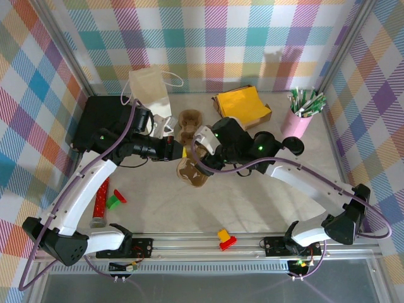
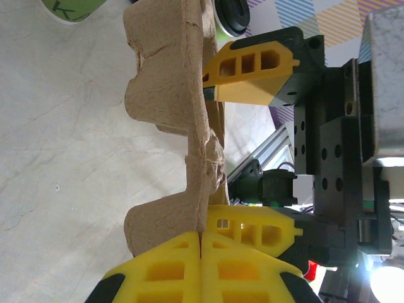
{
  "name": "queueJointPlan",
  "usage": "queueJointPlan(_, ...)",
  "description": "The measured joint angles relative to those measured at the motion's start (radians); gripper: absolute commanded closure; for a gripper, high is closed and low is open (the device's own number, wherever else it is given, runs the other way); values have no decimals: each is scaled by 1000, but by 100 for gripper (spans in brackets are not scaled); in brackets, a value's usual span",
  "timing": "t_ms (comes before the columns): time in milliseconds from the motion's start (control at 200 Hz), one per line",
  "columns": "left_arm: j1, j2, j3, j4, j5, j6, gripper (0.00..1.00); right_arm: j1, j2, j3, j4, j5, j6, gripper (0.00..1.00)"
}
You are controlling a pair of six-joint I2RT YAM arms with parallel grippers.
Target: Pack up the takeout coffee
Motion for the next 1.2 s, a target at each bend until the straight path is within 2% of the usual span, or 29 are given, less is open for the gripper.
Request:
queueJointPlan(205, 0, 0, 0, 0, 2, 0, 100, 0, 3, 0, 10, -23, 1, 32)
queueJointPlan(430, 0, 0, 0, 3, 2, -1, 100, 0, 3, -5, 28, -29, 5, 44)
queueJointPlan(710, 0, -4, 0, 11, 2, -2, 100, 0, 2, -18, 51, -26, 8, 51)
queueJointPlan(785, 0, -4, 0, 12, 2, -5, 91, 0, 0, -21, 56, -21, 8, 52)
queueJointPlan(880, 0, -4, 0, 24, -2, -19, 65, 0, -2, -26, 59, -13, 8, 53)
queueJointPlan(955, 0, -5, 3, 26, -20, -24, 54, 0, -2, -34, 59, -3, 8, 53)
queueJointPlan(1055, 11, -6, 26, 17, -103, -32, 44, 0, -4, -51, 58, 13, 8, 53)
queueJointPlan(1200, 72, -3, 117, -16, -307, -50, 38, 0, -5, -84, 51, 39, 9, 53)
